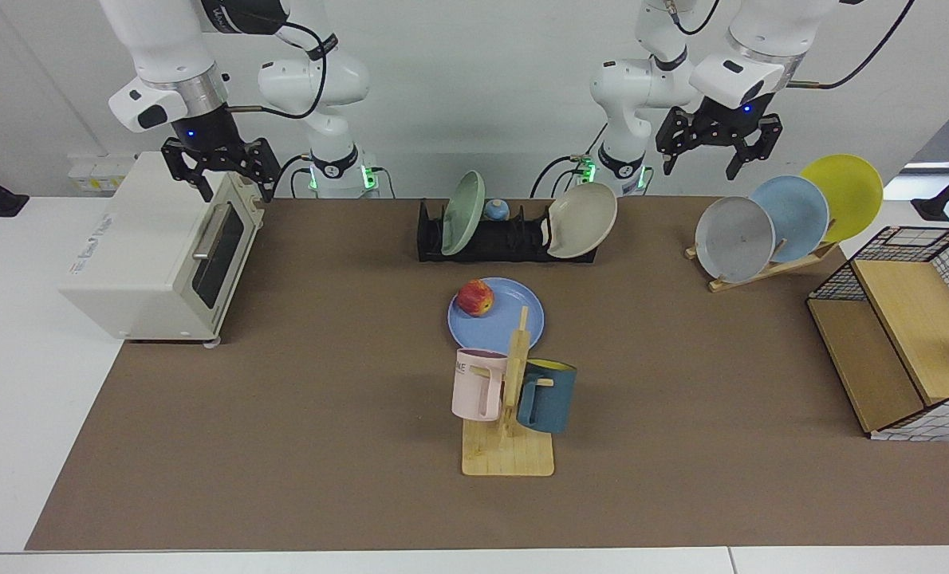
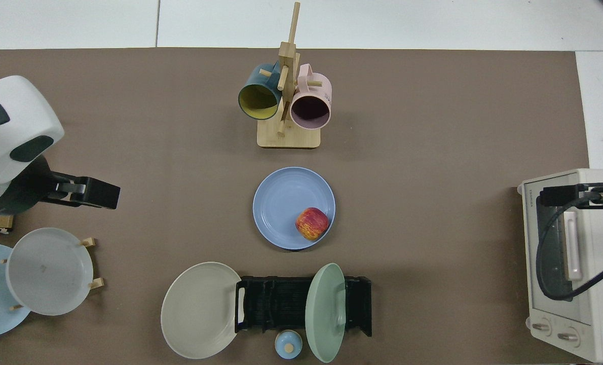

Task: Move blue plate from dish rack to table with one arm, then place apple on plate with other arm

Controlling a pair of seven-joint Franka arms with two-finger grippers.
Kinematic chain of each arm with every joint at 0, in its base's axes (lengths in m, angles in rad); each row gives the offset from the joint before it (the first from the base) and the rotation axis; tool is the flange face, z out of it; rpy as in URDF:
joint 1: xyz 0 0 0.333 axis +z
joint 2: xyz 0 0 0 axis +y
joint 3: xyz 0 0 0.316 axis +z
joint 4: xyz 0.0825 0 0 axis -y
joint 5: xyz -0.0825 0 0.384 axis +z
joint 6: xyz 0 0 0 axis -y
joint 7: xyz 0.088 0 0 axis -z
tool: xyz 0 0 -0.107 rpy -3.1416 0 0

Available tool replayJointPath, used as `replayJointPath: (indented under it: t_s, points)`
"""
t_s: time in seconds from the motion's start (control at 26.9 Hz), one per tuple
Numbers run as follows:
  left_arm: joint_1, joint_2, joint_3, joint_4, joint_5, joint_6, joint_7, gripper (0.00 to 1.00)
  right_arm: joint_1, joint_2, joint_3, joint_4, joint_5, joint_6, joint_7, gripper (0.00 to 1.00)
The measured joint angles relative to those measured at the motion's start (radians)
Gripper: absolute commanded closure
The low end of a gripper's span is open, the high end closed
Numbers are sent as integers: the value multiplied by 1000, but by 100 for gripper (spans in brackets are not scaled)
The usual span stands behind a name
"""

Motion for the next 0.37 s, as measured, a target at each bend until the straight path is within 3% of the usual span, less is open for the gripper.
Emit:
replayJointPath:
  t_s: [0.37]
  points:
    - [0, 0, 0, 0, 0, 0, 0, 0, -2, 0, -4, -6, 11, 0, -8, 0]
